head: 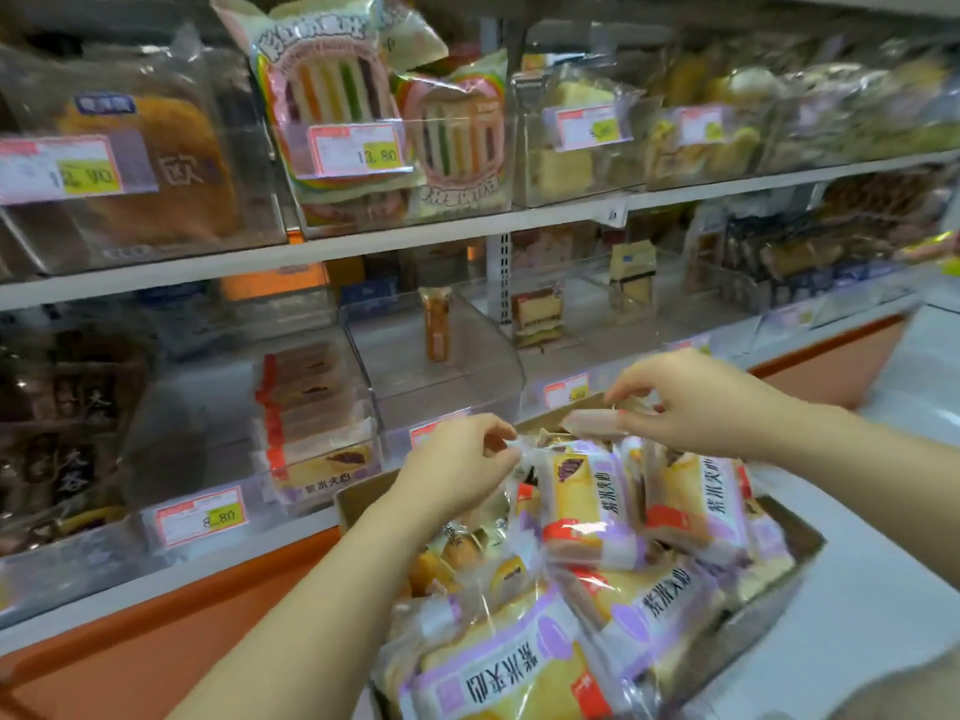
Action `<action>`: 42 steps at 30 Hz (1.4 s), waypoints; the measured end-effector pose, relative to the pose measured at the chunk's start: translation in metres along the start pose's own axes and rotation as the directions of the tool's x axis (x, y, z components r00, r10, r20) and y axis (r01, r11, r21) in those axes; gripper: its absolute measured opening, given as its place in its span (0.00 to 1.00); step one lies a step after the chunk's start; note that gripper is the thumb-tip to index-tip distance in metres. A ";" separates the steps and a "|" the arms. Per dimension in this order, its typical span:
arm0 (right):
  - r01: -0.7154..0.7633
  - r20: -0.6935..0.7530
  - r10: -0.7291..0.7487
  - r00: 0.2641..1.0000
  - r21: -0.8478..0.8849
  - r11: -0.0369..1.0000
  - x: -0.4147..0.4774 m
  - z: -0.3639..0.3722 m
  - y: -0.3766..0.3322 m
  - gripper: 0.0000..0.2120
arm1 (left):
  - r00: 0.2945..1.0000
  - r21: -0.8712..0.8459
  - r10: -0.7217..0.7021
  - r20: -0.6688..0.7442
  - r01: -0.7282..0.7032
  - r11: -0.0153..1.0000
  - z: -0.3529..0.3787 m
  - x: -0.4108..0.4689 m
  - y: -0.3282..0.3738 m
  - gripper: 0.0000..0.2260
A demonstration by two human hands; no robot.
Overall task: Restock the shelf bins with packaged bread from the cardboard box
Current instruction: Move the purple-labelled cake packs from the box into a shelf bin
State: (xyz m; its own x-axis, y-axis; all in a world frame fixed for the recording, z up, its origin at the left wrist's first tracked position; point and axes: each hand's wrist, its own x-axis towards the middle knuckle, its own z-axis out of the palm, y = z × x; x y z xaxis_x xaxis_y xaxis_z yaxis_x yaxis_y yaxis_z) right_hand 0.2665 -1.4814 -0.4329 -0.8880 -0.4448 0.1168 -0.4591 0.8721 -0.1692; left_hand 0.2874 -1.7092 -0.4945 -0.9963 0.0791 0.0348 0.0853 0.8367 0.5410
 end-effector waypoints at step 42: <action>-0.125 0.174 -0.008 0.985 0.739 0.662 -0.044 -0.026 0.020 0.11 | 0.936 -0.771 0.156 0.316 0.158 0.617 -0.010 -0.029 0.049 0.27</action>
State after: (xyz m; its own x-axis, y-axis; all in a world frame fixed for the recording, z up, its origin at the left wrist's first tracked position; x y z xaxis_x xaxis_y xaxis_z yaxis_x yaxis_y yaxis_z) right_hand 0.2967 -1.4395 -0.4162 -0.8755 -0.4802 -0.0538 -0.2124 0.4826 -0.8497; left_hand 0.3204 -1.6756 -0.4604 -0.9149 0.3753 -0.1487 -0.1151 0.1106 0.9872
